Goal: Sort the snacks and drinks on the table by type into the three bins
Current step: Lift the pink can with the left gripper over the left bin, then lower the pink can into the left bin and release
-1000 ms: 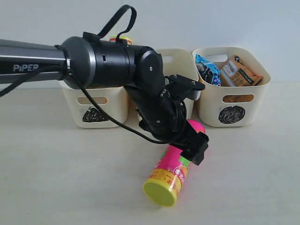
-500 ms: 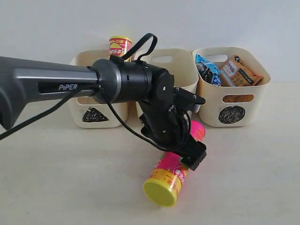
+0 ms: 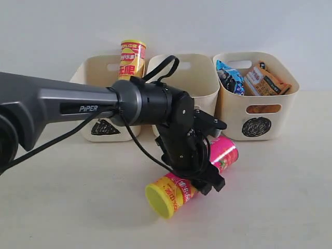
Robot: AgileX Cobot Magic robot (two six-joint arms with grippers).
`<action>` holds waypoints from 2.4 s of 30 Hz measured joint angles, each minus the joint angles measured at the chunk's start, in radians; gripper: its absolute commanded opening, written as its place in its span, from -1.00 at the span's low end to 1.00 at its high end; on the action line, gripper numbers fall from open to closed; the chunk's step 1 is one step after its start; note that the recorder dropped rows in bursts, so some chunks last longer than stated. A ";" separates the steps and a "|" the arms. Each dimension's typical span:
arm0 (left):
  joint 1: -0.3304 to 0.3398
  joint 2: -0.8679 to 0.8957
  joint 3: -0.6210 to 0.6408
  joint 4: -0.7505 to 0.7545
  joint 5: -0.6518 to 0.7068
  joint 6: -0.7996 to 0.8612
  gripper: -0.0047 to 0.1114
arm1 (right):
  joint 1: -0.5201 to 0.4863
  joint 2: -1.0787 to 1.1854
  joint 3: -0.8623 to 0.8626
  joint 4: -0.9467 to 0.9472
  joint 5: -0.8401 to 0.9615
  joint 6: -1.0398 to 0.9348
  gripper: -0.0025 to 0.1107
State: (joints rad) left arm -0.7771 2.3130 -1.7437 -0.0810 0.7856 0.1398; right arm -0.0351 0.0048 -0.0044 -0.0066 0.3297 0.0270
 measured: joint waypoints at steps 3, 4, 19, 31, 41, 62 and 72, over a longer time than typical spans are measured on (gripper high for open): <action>0.000 -0.020 0.000 -0.002 0.017 0.027 -0.84 | 0.000 0.000 0.000 0.000 0.000 0.000 -0.96; 0.000 -0.034 0.000 -0.002 0.024 0.035 -0.84 | 0.000 0.000 0.000 0.000 0.000 0.000 -0.96; 0.068 -0.523 0.265 -0.002 -0.079 0.109 -0.84 | 0.000 0.000 0.000 0.000 0.000 0.000 -0.96; 0.316 -0.630 0.319 -0.002 -0.219 0.053 -0.84 | 0.000 0.000 0.000 0.000 0.000 0.000 -0.96; 0.480 -0.514 0.278 -0.007 -0.670 -0.044 -0.84 | 0.000 0.000 0.000 0.000 0.000 0.000 -0.96; 0.548 -0.087 -0.017 -0.008 -0.717 -0.052 -0.15 | 0.000 0.000 0.000 0.000 0.000 0.000 -0.96; 0.548 -0.085 -0.017 -0.008 -0.739 -0.059 0.49 | 0.000 0.000 0.000 0.000 0.000 0.000 -0.96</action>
State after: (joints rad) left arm -0.2291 2.2279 -1.7611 -0.0886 0.0462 0.0805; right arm -0.0351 0.0048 -0.0044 -0.0066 0.3297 0.0270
